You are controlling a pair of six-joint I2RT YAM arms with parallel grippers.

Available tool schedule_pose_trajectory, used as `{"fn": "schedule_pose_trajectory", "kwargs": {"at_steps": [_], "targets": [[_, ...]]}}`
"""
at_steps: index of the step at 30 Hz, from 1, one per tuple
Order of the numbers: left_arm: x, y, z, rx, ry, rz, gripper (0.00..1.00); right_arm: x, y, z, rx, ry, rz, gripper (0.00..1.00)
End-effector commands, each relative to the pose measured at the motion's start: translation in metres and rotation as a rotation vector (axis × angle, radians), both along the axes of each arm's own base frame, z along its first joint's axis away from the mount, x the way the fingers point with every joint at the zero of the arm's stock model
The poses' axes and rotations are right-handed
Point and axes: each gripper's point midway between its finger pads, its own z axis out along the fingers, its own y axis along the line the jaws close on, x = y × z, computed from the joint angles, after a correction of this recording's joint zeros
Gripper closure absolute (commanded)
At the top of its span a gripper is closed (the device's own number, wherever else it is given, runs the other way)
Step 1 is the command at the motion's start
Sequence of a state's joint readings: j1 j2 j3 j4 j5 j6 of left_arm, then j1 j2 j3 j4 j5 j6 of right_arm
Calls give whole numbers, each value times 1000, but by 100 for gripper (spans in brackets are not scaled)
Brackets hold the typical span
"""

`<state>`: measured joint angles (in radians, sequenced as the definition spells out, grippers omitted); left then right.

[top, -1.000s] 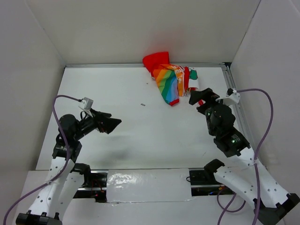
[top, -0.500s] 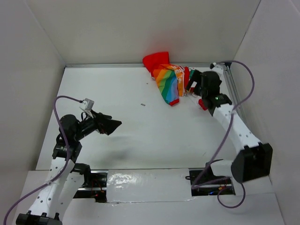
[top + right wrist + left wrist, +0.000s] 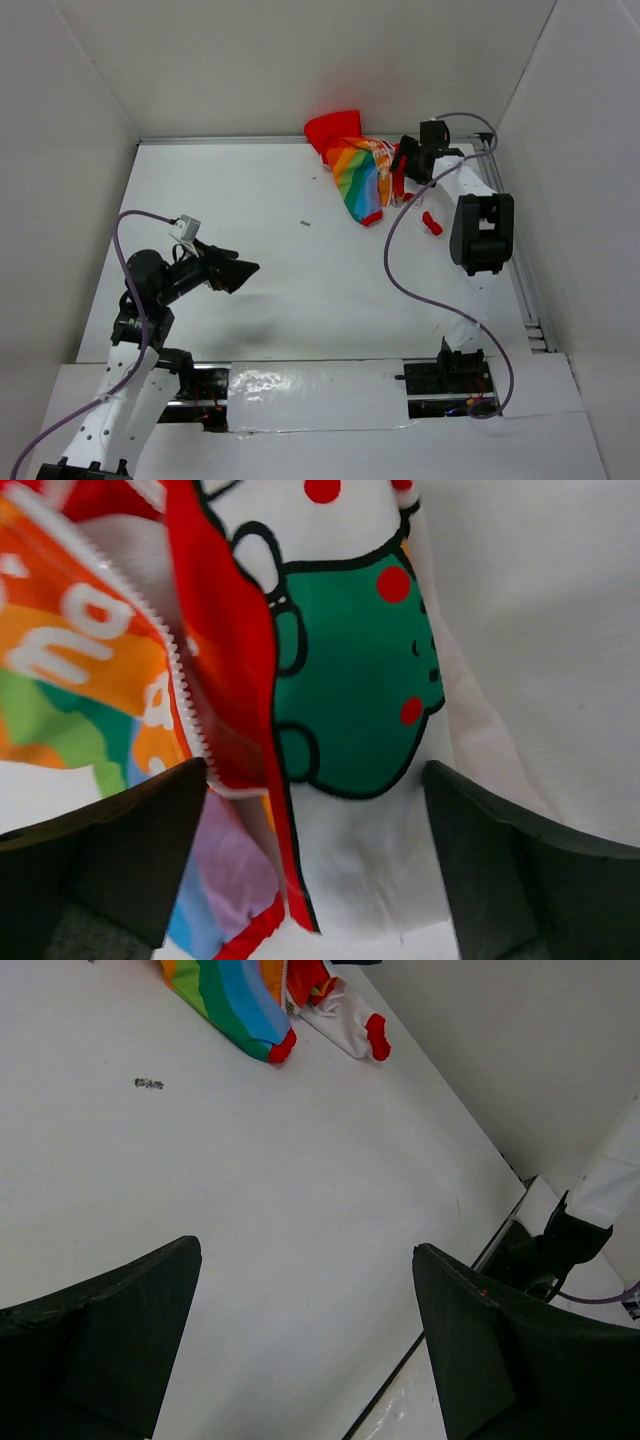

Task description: Zip up the jacket

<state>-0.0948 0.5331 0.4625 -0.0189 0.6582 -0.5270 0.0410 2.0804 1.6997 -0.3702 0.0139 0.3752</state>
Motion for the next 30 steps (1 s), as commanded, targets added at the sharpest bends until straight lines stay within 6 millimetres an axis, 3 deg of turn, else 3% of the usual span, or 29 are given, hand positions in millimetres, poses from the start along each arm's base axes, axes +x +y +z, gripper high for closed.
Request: {"fn": "schedule_pose_trajectory", "kwargs": {"at_steps": [1, 3, 4, 5, 6, 8, 10, 11, 12, 13, 15, 16, 18, 19, 21, 22, 24, 25, 27, 28, 30], "targets": [[1, 0, 7, 0, -35, 1, 1, 3, 17, -1, 26, 47, 85, 8], [-1, 1, 2, 1, -7, 4, 1, 5, 31, 1, 46, 52, 149, 48], [0, 1, 2, 2, -7, 7, 1, 4, 38, 5, 48, 42, 180, 60], [-1, 1, 3, 0, -5, 6, 1, -3, 46, 18, 55, 15, 215, 83], [-1, 1, 3, -2, -5, 6, 1, -2, 62, 32, 58, -39, 264, 100], [-3, 0, 5, -7, -8, -4, 1, -17, 90, 51, 93, -81, 397, 100], [-6, -1, 5, -9, 2, -9, 1, -40, 120, 84, 134, -114, 509, 100], [-7, -1, 5, -10, 4, -16, 1, -54, 137, 91, 181, -117, 583, 100], [-8, -1, 6, -12, 4, -14, 1, -73, 157, 118, 201, -168, 655, 100], [-8, -1, 8, -14, 6, -10, 1, -90, 167, 114, 228, -161, 700, 100], [-9, 0, 7, -13, 17, -3, 1, -123, 191, 154, 286, -254, 808, 100], [-8, 1, 8, -17, 22, 7, 1, -146, 204, 139, 324, -212, 846, 100], [-6, 1, 6, -19, 33, 14, 1, -181, 223, 149, 439, -250, 972, 100], [-5, 1, 4, -24, 45, 17, 1, -208, 224, 136, 472, -227, 992, 100], [-3, 0, 0, -23, 61, 10, 1, -221, 221, 118, 468, -215, 949, 100], [-2, 0, -1, -23, 77, 10, 1, -233, 212, 92, 449, -156, 890, 100], [2, 0, -6, -18, 114, 12, 1, -230, 188, 53, 357, -68, 690, 93], [4, 0, -8, -16, 131, 18, 1, -244, 178, 25, 337, 0, 647, 77], [9, 0, -16, -8, 176, 26, 1, -256, 161, -2, 296, 85, 564, 52], [11, 0, -18, -11, 191, 26, 1, -262, 151, -15, 278, 121, 493, 13], [13, -3, -24, -17, 226, 2, 1, -268, 152, -6, 287, 82, 483, 2]]}}
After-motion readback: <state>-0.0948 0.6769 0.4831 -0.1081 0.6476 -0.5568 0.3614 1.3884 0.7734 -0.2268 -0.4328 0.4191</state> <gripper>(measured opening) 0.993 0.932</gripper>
